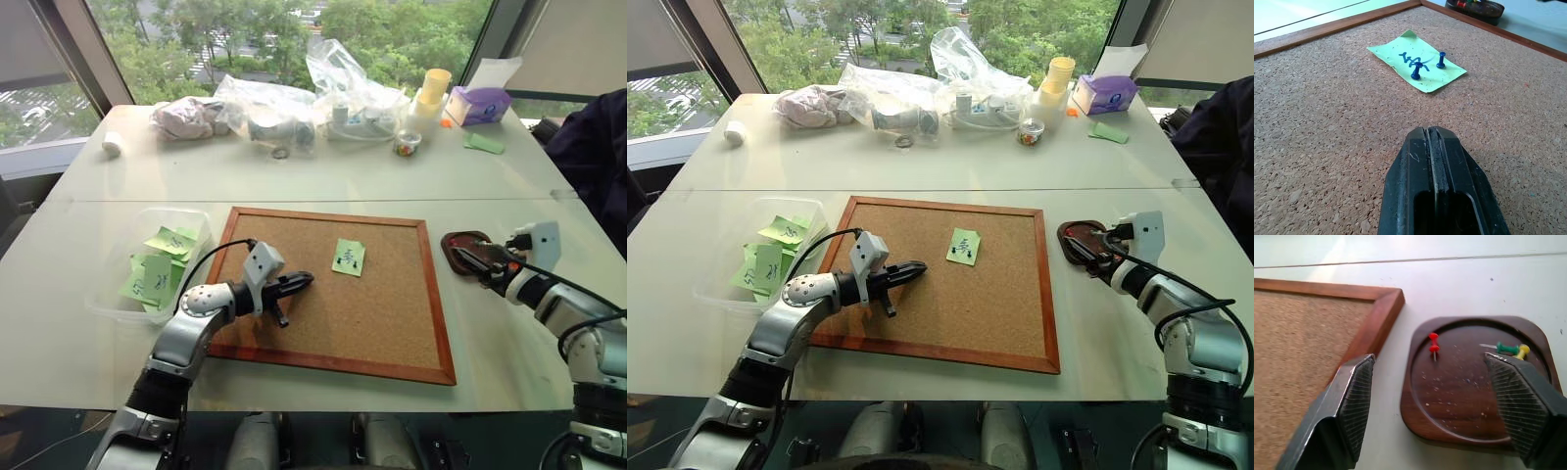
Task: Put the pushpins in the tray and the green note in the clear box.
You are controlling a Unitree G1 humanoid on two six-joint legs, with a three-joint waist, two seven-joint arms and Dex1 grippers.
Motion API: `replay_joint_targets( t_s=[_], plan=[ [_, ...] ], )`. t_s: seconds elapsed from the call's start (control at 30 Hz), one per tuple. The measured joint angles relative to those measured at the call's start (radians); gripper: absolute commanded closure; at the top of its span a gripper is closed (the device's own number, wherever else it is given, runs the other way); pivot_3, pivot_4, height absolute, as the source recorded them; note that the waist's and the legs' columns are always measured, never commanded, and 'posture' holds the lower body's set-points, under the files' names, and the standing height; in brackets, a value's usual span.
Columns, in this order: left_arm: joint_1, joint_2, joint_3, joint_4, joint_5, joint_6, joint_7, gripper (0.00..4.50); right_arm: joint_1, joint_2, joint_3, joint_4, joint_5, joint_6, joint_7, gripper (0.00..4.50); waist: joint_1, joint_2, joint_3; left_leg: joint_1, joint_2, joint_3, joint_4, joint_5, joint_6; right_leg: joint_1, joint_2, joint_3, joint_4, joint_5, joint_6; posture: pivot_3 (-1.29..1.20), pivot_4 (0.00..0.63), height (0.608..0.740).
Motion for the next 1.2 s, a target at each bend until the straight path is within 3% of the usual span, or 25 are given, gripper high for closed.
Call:
replay_joint_targets(
  t_s=[0.23,0.53,0.73,1.2],
  plan=[
    [0.000,-0.001,0.000,0.000,0.000,0.000,0.000,4.50,0.004,-0.018,0.020,-0.157,0.079,0.106,0.000,1.14,0.000,0.000,0.000,0.000,0.000,0.000,0.000,-0.001,0.002,0.000,0.000,0.000,0.000,0.000,0.000,0.00,0.150,0.740],
    [-0.002,-0.002,0.001,-0.002,0.000,0.001,0.001,4.50,-0.044,0.016,0.254,-0.238,0.060,0.111,0.014,1.14,0.000,0.000,0.000,0.000,0.000,0.000,0.000,-0.002,0.003,0.000,0.000,0.000,-0.001,0.000,0.000,0.00,0.150,0.740],
    [0.001,-0.003,0.000,-0.010,0.000,0.002,0.007,4.50,-0.094,0.056,0.410,-0.175,-0.036,0.024,0.022,1.14,0.000,0.000,0.000,-0.001,-0.001,0.000,0.000,-0.002,0.003,-0.001,-0.001,0.000,-0.001,0.000,0.000,0.00,0.150,0.740],
    [0.027,0.003,0.003,-0.040,0.000,0.010,0.029,4.50,-0.166,0.102,0.556,0.013,-0.203,-0.157,0.096,1.14,-0.004,0.000,0.000,-0.001,0.000,0.001,-0.001,0.001,-0.001,-0.002,0.000,0.000,-0.001,0.000,0.000,0.00,0.150,0.740]
  ],
)
